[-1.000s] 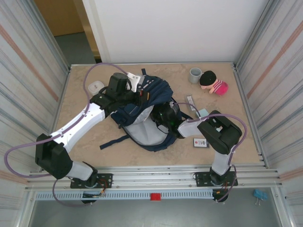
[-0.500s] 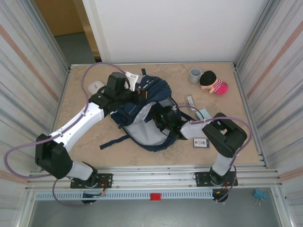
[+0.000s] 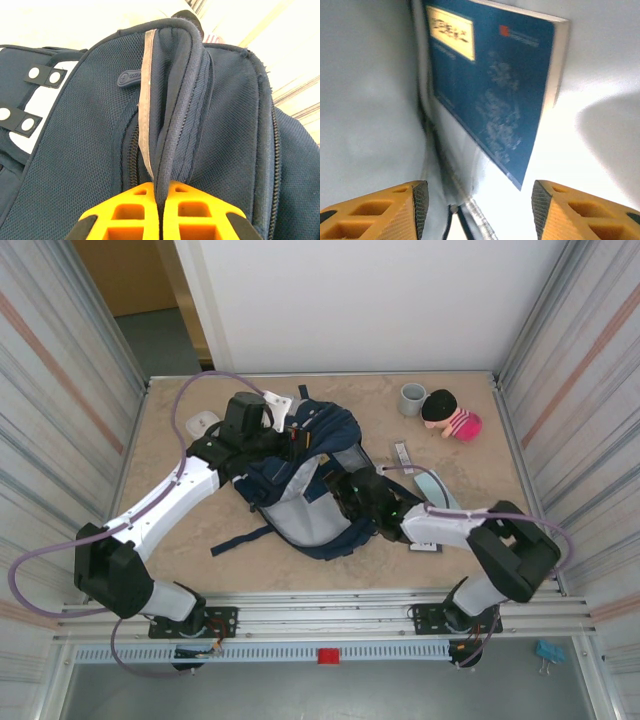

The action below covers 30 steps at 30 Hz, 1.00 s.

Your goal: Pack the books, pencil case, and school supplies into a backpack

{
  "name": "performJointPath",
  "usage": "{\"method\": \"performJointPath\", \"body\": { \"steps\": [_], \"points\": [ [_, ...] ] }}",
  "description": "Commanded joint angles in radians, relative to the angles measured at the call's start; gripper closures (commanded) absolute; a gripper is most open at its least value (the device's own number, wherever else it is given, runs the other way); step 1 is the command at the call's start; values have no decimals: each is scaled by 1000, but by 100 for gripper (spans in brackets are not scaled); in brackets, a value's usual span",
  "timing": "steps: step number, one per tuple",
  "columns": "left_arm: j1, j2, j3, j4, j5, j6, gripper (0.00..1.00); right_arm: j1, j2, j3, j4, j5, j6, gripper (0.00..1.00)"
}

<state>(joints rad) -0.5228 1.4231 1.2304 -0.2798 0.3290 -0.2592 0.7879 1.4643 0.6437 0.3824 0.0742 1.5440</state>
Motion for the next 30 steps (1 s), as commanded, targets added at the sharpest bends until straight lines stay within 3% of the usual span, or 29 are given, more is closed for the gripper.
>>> {"method": "performJointPath", "body": {
  "steps": [1, 10, 13, 16, 22, 25, 30],
  "points": [
    [14, -46, 16, 63, -30, 33, 100, 9, -142, -8, -150, 27, -97, 39],
    [-53, -25, -63, 43, -62, 179, 100, 10, -538, -63, -495, 166, -246, 36],
    [-108, 6, -99, 39, -63, 240, 100, 2, -639, -68, -520, 187, -418, 30],
    [-163, 47, -140, 42, -78, 281, 100, -24, -687, -63, -533, 146, -578, 30],
    [-281, 165, -176, 31, -116, 336, 93, -102, -687, -44, -553, -13, -757, 30],
    [-324, 222, -178, 31, -142, 331, 88, -108, -675, -39, -537, -51, -845, 30],
    [-324, 201, -172, 39, -165, 278, 60, -108, -648, -18, -537, -111, -1015, 30]
  ]
}}
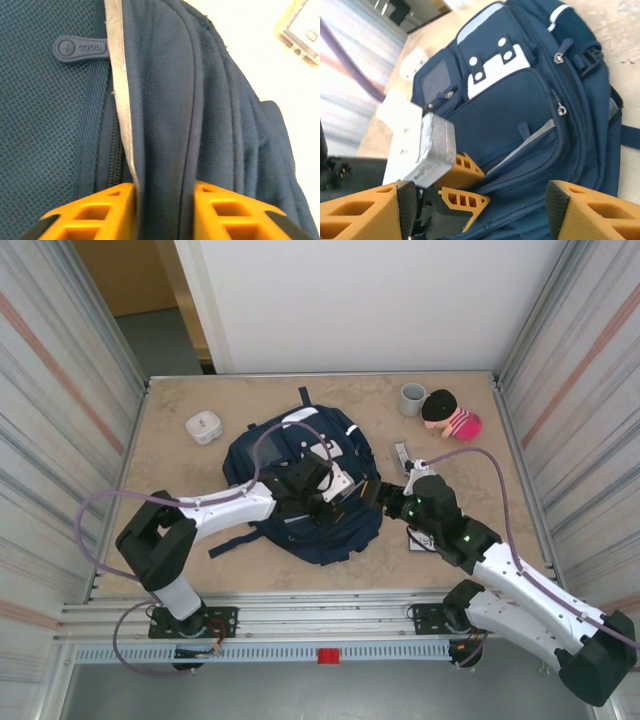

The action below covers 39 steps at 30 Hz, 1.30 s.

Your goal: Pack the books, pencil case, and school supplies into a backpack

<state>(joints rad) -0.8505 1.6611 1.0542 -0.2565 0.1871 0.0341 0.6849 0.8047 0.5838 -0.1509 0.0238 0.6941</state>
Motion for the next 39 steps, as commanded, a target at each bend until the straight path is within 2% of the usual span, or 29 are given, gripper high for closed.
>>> {"method": "performJointPath", "body": {
  "steps": [1, 5, 8, 12, 17, 22, 27, 29, 33, 36, 37, 39],
  "points": [
    [13, -61, 9, 12, -26, -29, 53, -7, 20, 54, -11, -81, -212, 30],
    [91, -187, 2, 10, 1, -131, 33, 1, 96, 146, -89, -216, -415, 30],
    [168, -306, -55, 40, 8, -234, 24, 52, 179, 233, -186, -267, -573, 30],
    [289, -453, -157, 44, 1, -364, 22, 190, 343, 315, -282, -239, -782, 30],
    [419, -597, -295, 43, 20, -441, 22, 318, 539, 371, -273, -228, -858, 30],
    [492, -665, -379, 57, 58, -491, 22, 347, 672, 373, -220, -180, -910, 27],
    [508, -675, -406, 58, 57, -504, 22, 352, 792, 376, -212, -141, -962, 30],
    [510, -670, -408, 52, 57, -510, 22, 351, 811, 372, -195, -118, -971, 37],
    [513, -675, -422, 48, 54, -523, 22, 352, 779, 358, -184, -70, -997, 69],
    [526, -686, -426, 43, 55, -530, 22, 338, 680, 365, -212, -64, -1042, 93],
    [531, -695, -426, 41, 55, -533, 22, 324, 639, 375, -224, -75, -1052, 98],
    [540, -719, -430, 42, 52, -536, 22, 275, 561, 400, -251, -139, -1069, 100]
  ]
}}
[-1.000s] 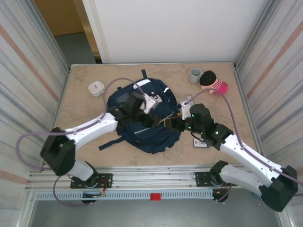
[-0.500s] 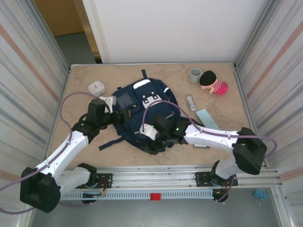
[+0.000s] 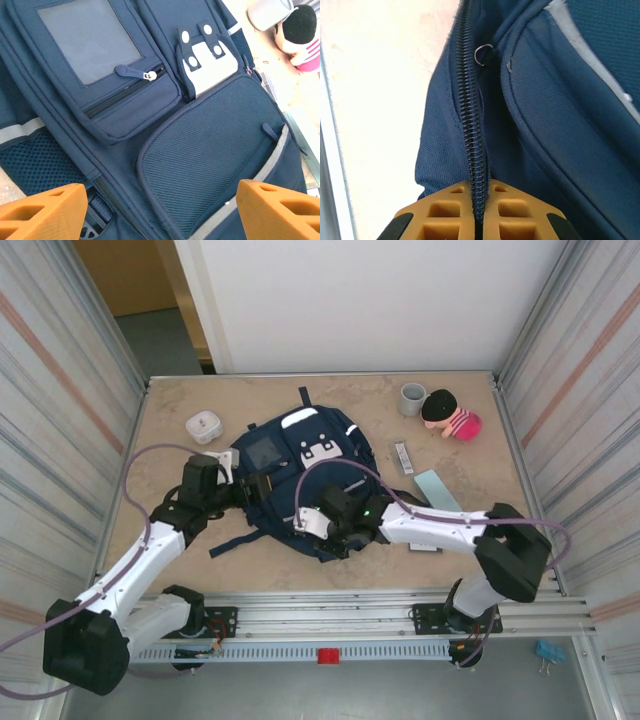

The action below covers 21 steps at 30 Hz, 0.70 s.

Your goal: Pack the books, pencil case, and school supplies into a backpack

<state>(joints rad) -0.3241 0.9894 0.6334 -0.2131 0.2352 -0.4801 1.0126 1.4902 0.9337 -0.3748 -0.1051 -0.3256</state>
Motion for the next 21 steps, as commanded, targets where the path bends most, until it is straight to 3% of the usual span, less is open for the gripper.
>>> {"method": "performJointPath", "body": {
  "steps": [1, 4, 10, 21],
  "points": [
    [18, -62, -11, 0, 2, -25, 22, -87, -162, 69, -41, -51, -54, 100],
    [22, -103, -22, 10, -6, -26, 22, -179, -222, 131, -69, -108, -64, 100],
    [23, -127, -96, 59, -23, -7, 25, -301, -201, 282, -146, -190, -110, 100],
    [23, 80, -203, 424, 52, 84, 38, -345, -199, 326, -122, -262, -121, 100]
  ]
}}
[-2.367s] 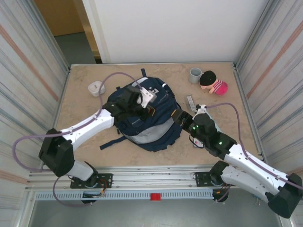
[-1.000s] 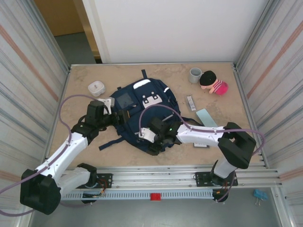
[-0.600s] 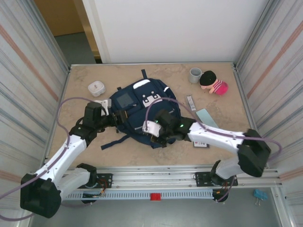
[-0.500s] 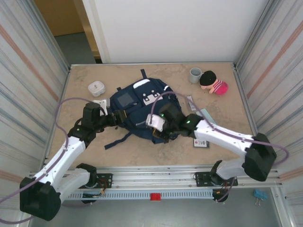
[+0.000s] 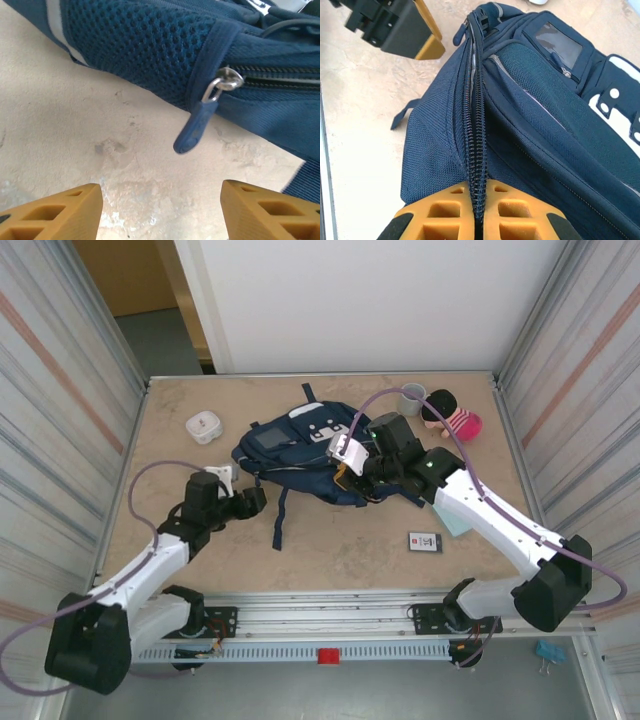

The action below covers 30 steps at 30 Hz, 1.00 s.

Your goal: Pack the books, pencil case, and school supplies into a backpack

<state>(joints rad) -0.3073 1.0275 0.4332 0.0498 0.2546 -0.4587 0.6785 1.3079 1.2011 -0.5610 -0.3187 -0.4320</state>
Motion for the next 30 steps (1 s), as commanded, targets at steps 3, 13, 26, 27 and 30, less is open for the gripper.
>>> {"method": "performJointPath", "body": {
  "steps": [3, 13, 26, 27, 30],
  "points": [
    [6, 103, 6, 242, 43, 92, 42, -10, -15, 60, 64, -49, -7, 100],
    [6, 151, 14, 345, 43, 204, 71, -17, -18, 50, 65, -42, -1, 100],
    [7, 49, 15, 300, 210, 301, 100, -34, -35, -35, 153, 16, 58, 100],
    [6, 40, 16, 293, 229, 303, 100, -32, -36, -45, 162, 20, 65, 100],
    [5, 20, 26, 260, 293, 317, 100, -24, -33, -68, 190, 31, 86, 100]
  ]
}}
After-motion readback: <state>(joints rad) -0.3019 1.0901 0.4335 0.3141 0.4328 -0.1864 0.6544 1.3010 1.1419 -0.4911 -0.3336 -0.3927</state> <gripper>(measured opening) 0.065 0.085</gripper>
